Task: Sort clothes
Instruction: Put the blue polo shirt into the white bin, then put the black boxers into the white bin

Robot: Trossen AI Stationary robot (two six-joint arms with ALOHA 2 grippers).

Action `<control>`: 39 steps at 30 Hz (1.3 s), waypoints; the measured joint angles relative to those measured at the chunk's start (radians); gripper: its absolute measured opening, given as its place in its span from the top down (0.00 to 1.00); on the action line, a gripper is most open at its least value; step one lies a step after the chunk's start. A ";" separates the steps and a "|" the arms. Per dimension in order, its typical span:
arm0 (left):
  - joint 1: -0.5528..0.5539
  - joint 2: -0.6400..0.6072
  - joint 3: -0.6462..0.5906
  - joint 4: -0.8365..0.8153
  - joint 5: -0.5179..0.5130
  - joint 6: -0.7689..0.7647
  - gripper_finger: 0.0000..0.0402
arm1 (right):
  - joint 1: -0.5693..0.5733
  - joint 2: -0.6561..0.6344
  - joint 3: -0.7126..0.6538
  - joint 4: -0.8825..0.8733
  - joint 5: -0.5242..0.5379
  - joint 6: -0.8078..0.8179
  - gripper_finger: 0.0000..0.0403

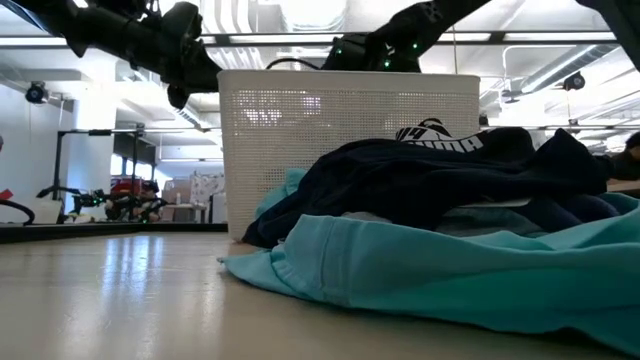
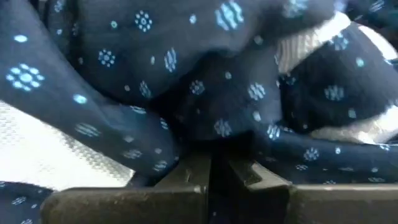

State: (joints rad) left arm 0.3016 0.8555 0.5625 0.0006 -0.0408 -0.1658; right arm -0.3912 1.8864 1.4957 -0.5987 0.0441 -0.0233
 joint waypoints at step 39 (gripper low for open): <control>-0.069 -0.052 -0.103 0.443 0.059 0.191 1.00 | 0.429 -1.016 -0.731 0.603 0.297 -0.154 1.00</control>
State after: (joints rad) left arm 0.2327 0.8038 0.4595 0.4435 0.0181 0.0254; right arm 0.0374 0.8708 0.7643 0.0041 0.3412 -0.1772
